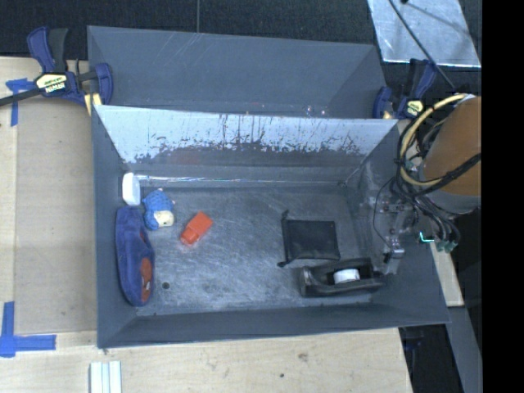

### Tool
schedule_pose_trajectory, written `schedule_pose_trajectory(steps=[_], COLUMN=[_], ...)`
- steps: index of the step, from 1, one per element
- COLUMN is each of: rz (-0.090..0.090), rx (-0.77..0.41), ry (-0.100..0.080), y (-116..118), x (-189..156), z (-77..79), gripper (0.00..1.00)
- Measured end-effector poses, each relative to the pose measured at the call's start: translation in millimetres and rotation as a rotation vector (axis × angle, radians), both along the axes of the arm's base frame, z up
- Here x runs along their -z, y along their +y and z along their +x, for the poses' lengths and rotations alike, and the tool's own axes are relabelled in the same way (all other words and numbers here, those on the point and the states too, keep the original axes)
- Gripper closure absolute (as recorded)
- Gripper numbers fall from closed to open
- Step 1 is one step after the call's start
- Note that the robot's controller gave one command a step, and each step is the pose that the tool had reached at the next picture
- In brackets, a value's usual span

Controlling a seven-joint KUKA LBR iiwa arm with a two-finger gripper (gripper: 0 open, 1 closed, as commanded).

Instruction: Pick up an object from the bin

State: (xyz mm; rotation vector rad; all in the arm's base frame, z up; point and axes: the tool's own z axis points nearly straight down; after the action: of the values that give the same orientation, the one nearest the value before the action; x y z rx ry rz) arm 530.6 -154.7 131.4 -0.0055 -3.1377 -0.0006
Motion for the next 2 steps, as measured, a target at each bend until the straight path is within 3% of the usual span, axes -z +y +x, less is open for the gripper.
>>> schedule_pose_trajectory(steps=[1,2], rz=[0.002,0.001], rx=[0.040,0.015], ry=[-0.010,-0.008], y=[65,102], x=[64,29], z=[46.4,35.9], gripper=[0.00,0.00])
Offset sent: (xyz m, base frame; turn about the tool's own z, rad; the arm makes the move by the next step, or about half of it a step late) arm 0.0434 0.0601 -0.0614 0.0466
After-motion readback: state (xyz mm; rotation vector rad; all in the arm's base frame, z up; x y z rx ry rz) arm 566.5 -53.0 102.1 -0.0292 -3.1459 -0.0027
